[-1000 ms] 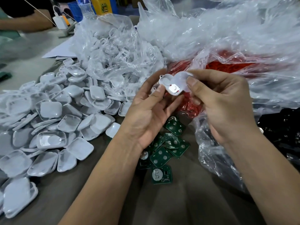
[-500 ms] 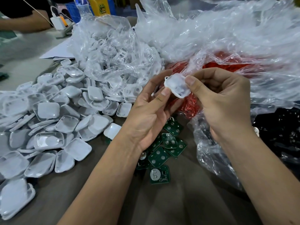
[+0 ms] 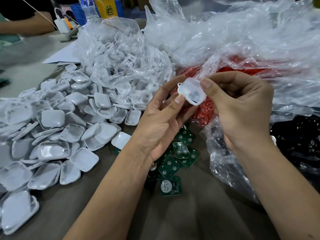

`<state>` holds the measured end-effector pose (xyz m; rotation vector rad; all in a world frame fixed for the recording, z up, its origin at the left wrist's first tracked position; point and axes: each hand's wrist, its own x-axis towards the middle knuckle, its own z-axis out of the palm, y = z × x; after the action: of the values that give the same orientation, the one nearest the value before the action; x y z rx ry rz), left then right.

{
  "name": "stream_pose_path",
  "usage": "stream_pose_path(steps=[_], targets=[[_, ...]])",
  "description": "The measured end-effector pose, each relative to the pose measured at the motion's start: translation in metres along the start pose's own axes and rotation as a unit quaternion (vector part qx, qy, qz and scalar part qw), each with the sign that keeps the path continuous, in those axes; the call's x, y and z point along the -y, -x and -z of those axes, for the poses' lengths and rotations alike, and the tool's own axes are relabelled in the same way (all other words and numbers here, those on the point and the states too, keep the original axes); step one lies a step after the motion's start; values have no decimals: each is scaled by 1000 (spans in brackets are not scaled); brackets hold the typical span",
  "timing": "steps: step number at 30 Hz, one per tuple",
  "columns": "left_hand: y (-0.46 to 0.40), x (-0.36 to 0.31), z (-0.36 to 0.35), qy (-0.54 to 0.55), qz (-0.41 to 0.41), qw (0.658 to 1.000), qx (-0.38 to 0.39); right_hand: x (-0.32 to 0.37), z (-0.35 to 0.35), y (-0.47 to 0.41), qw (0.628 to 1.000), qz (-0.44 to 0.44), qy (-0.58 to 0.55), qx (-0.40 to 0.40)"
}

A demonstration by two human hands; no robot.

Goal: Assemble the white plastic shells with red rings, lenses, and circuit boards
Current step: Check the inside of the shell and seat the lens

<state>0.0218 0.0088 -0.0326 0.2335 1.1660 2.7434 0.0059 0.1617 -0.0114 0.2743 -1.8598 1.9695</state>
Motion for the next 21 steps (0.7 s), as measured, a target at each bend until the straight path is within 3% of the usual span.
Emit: stream_pose_path(steps=[6, 21], targets=[[-1, 2, 1, 10, 0, 1000, 2, 2, 0, 0, 994, -37, -104, 1], [0, 3, 2, 10, -8, 1000, 7, -5, -3, 2, 993, 45, 109, -10]])
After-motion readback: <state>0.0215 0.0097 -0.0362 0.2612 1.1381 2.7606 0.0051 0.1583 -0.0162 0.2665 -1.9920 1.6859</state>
